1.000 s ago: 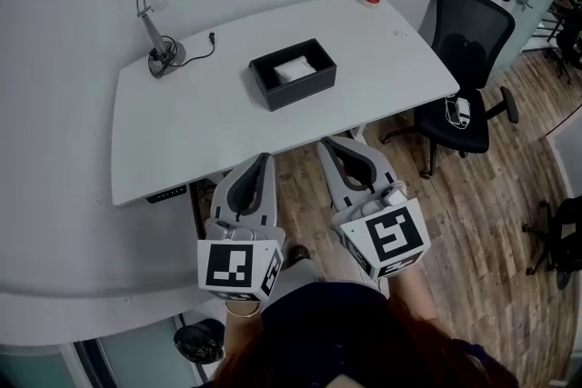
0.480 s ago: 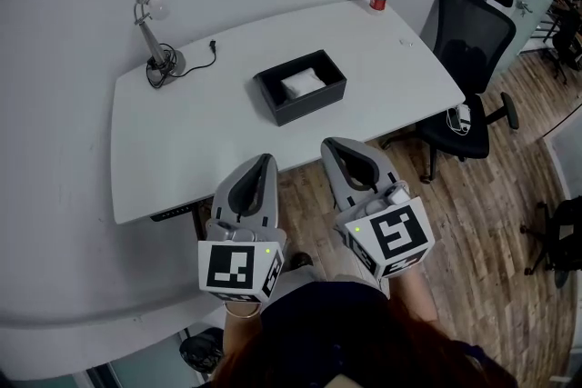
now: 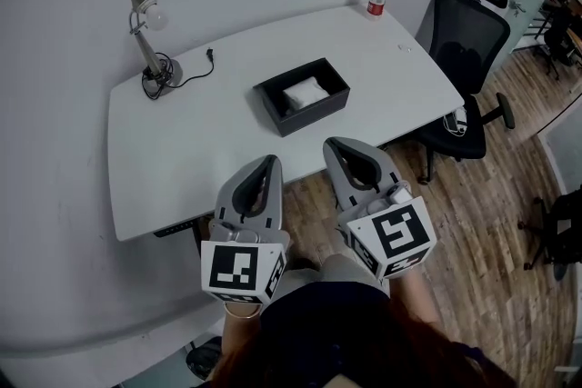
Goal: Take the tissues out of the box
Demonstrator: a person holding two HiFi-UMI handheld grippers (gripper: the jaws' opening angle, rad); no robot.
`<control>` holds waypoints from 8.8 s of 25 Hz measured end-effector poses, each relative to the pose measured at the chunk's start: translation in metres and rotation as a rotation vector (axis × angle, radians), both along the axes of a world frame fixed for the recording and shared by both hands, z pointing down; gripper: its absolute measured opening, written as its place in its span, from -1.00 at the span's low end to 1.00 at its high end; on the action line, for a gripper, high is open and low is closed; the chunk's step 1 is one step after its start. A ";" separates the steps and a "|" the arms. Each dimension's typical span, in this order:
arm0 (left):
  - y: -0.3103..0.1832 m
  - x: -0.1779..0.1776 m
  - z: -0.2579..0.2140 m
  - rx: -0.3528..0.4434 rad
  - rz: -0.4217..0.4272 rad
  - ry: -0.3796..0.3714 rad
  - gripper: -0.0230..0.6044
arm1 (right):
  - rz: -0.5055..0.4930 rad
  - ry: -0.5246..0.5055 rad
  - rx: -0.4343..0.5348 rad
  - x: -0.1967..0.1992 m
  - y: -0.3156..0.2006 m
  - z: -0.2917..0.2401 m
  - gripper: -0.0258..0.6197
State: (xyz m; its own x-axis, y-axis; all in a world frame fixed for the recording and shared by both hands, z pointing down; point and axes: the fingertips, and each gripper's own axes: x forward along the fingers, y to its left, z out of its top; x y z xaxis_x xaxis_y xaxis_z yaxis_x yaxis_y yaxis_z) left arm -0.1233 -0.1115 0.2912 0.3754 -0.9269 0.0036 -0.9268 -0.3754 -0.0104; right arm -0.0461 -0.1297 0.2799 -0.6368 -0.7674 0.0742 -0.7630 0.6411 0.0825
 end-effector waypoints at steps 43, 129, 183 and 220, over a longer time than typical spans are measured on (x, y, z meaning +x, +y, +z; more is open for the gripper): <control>-0.128 -0.025 0.016 -0.042 0.054 -0.017 -0.85 | 0.030 0.115 -0.094 -0.021 -0.131 0.036 -0.70; -0.262 -0.051 0.077 -0.211 0.046 0.106 -0.85 | -0.005 0.804 -0.765 -0.026 -0.238 0.218 -0.02; -0.091 -0.013 0.019 -0.021 0.004 0.050 -0.85 | 0.117 0.137 0.044 -0.003 -0.112 0.042 -0.03; -0.004 0.031 -0.003 0.028 -0.012 0.050 -0.85 | 0.095 0.080 0.168 0.033 -0.003 -0.004 -0.04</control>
